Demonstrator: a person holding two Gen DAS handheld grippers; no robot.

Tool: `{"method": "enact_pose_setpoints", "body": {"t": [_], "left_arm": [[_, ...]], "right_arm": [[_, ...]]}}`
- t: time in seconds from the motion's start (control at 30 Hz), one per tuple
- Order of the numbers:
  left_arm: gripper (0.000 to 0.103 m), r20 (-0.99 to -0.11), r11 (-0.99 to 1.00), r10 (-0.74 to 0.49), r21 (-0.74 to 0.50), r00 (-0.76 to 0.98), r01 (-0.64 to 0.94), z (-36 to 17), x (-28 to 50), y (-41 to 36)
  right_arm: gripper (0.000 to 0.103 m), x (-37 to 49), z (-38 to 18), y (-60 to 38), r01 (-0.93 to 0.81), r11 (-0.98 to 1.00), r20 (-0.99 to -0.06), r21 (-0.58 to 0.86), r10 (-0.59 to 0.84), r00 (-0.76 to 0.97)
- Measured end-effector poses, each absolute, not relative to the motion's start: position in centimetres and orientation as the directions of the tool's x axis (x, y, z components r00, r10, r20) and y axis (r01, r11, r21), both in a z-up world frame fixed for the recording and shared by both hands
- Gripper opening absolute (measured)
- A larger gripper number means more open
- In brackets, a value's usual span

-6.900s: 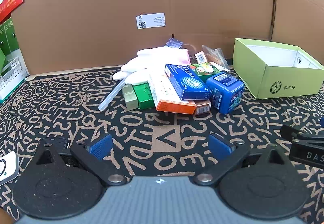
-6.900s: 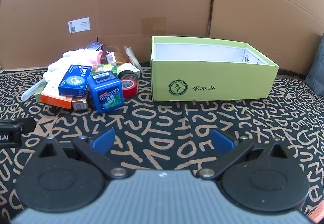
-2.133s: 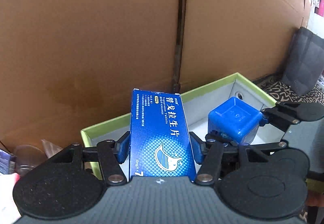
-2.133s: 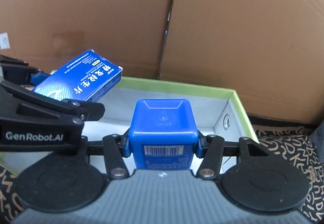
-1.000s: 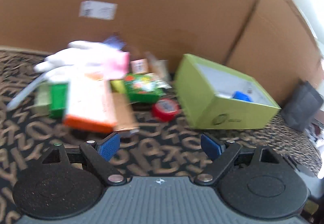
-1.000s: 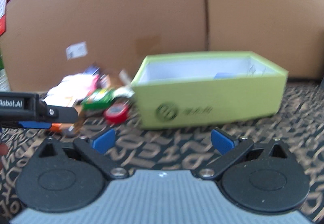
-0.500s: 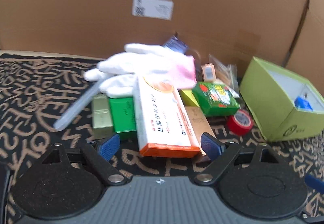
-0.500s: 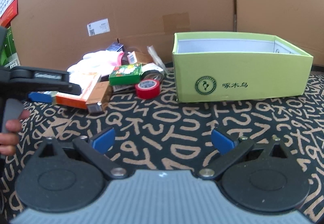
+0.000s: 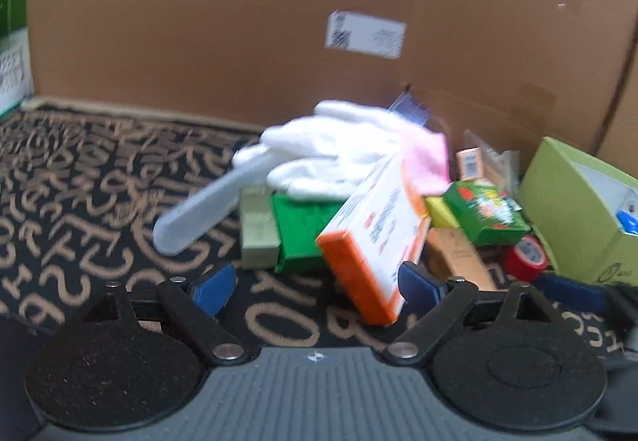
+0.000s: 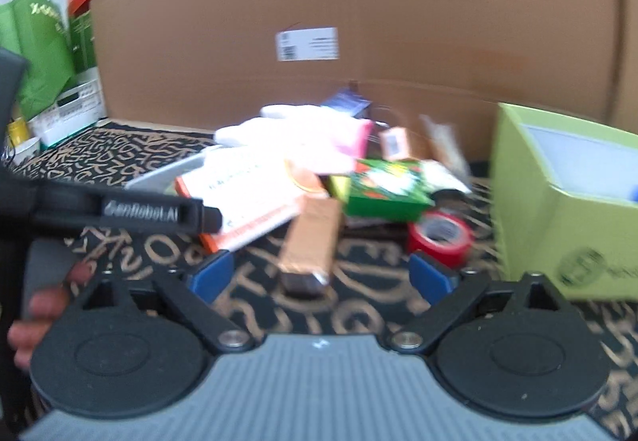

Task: Organize objects
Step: 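Grasp the orange-white box with the left tool while the right grasps the copper box, then carry both boxes over the green shoebox and release them inside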

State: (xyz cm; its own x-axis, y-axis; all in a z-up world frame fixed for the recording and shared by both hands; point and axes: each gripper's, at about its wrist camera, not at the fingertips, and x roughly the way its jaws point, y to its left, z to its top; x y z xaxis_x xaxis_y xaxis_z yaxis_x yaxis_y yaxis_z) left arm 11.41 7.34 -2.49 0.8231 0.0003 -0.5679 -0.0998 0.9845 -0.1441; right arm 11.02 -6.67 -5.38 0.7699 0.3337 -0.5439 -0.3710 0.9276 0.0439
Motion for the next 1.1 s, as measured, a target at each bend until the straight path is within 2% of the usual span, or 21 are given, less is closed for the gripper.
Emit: {"method": "enact_pose_setpoints", "body": {"t": [0.03,0.07,0.1,0.2,0.27,0.33,0.37,0.4,0.43,0.47,0.57,0.67,0.7,0.77,0.8,0.83,1.0,1.07,1.1], "left_arm": [[0.093,-0.558,0.986,-0.007,-0.144,0.83,-0.088,-2.1,11.5,7.2],[0.093,-0.549,0.987,-0.013,-0.141,0.836,-0.078,-1.8,11.6,7.0],[0.093,-0.538,0.988,-0.015,-0.135,0.842,-0.069,-1.4,11.8,6.9],[0.093,-0.529,0.994,-0.012,-0.095,0.849,-0.045,-1.2,13.2,6.1],[0.087,-0.561,0.997,-0.028,-0.072,0.827,-0.016,-1.6,14.4,5.4],[0.051,-0.612,0.996,-0.077,-0.073,0.787,0.041,-2.1,15.1,4.8],[0.05,-0.605,0.997,-0.083,-0.06,0.792,0.058,-2.2,14.7,4.4],[0.044,-0.6,0.997,-0.082,-0.036,0.796,0.076,-2.2,14.0,4.0],[0.028,-0.604,0.993,-0.114,-0.039,0.789,0.113,-2.1,13.2,3.7],[0.02,-0.629,0.983,-0.182,-0.092,0.756,0.16,-2.0,12.5,3.8],[0.018,-0.666,0.938,-0.346,-0.242,0.662,0.246,-2.2,9.5,4.4],[0.019,-0.675,0.945,-0.326,-0.211,0.662,0.25,-2.4,6.6,4.5],[0.024,-0.673,0.95,-0.311,-0.2,0.671,0.239,-2.4,6.1,4.6],[0.051,-0.661,0.954,-0.298,-0.191,0.689,0.231,-2.1,5.3,4.7],[0.071,-0.647,0.957,-0.29,-0.186,0.705,0.223,-1.9,5.1,4.8],[0.074,-0.625,0.96,-0.28,-0.178,0.729,0.216,-1.5,5.0,4.8],[0.074,-0.609,0.963,-0.258,-0.102,0.75,0.248,-0.9,7.3,3.2],[0.062,-0.626,0.959,-0.263,-0.087,0.734,0.269,-1.2,8.2,2.5],[0.044,-0.639,0.958,-0.265,-0.087,0.722,0.274,-1.4,8.6,2.3]], "right_arm": [[0.071,11.6,-5.8,-6.5,-0.371,0.927,-0.563,0.052,0.334,0.756],[0.037,12.0,-6.2,-6.8,-0.36,0.93,-0.584,0.073,0.333,0.741],[0.033,11.8,-6.4,-7.5,-0.352,0.928,-0.589,0.121,0.352,0.727],[0.03,9.2,-6.3,-9.5,-0.347,0.928,-0.58,0.133,0.356,0.732],[0.03,6.9,-6.2,-10.7,-0.335,0.937,-0.586,0.101,0.328,0.741],[0.03,4.6,-6.2,-11.9,-0.329,0.941,-0.592,0.083,0.312,0.743],[0.03,3.6,-6.1,-12.5,-0.325,0.942,-0.594,0.08,0.307,0.743],[0.03,2.4,-5.9,-13.3,-0.318,0.944,-0.597,0.088,0.306,0.742],[0.03,1.7,-5.8,-14.0,-0.314,0.944,-0.6,0.101,0.309,0.738],[0.03,1.0,-5.6,-14.8,-0.309,0.942,-0.601,0.128,0.321,0.732],[0.03,-0.7,-5.1,-17.2,-0.302,0.924,-0.593,0.234,0.382,0.709],[0.03,-1.4,-5.1,-18.4,-0.284,0.922,-0.595,0.262,0.386,0.705],[0.031,-1.3,-5.1,-18.5,-0.278,0.928,-0.602,0.247,0.372,0.706],[0.04,-1.2,-5.1,-18.3,-0.276,0.936,-0.602,0.219,0.353,0.716],[0.047,-1.2,-5.0,-18.2,-0.278,0.937,-0.595,0.211,0.349,0.724],[0.05,-1.2,-5.0,-18.0,-0.284,0.936,-0.587,0.207,0.351,0.73],[0.054,-0.6,-5.2,-16.9,-0.293,0.939,-0.581,0.181,0.343,0.738],[0.054,-0.4,-5.3,-16.7,-0.291,0.939,-0.581,0.182,0.342,0.739],[0.054,-0.2,-5.4,-16.6,-0.288,0.941,-0.581,0.179,0.337,0.741]]}}
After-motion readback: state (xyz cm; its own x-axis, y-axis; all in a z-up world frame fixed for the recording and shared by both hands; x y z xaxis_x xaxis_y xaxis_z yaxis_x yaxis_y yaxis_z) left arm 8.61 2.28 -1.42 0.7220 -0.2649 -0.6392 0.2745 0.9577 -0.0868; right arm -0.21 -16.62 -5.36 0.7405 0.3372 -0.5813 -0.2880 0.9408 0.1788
